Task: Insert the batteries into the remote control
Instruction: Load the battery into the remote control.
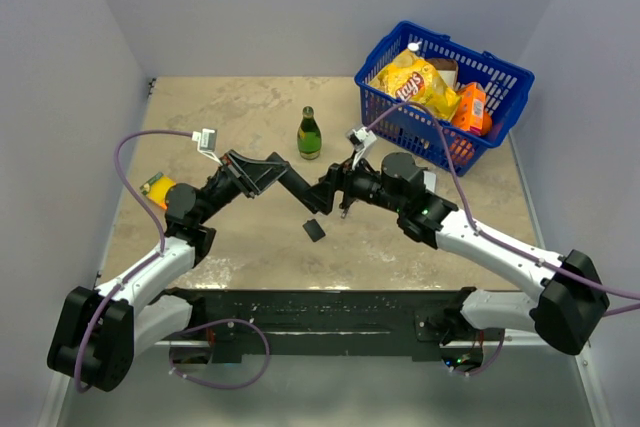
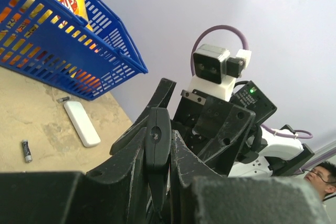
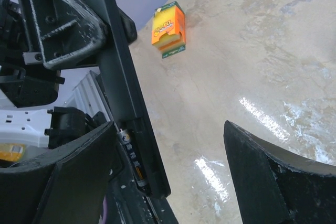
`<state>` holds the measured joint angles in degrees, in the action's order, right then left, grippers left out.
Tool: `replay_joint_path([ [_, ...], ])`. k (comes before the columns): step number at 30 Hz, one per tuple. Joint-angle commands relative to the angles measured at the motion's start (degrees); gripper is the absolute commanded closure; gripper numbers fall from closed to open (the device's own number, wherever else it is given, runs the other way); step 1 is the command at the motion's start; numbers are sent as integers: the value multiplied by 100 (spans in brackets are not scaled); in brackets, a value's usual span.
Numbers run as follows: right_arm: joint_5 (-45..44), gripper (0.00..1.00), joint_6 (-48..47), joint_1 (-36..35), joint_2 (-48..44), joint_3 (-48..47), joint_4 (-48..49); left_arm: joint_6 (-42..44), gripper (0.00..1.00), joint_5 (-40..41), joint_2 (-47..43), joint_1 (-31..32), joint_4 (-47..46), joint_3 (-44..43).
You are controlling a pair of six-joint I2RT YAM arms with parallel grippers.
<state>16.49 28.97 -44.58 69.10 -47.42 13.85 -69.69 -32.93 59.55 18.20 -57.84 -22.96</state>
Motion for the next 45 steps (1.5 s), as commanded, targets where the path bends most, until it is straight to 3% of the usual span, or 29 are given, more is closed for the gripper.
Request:
replay_joint_path([
  [1,-32,16,3,28,-28,233,-75,-308,100,199,-84,26,-798,-165],
  [18,-41,16,65,133,-239,664,-40,-125,100,190,-225,-18,-834,-130],
  [30,337,11,-489,133,-468,93,-418,430,100,-345,4,-18,-456,-112],
  [36,644,13,-375,134,-310,-109,-67,553,100,-785,39,-18,-508,-288],
  [45,1137,24,-331,134,7,-233,101,509,100,-935,4,-18,-649,-367],
])
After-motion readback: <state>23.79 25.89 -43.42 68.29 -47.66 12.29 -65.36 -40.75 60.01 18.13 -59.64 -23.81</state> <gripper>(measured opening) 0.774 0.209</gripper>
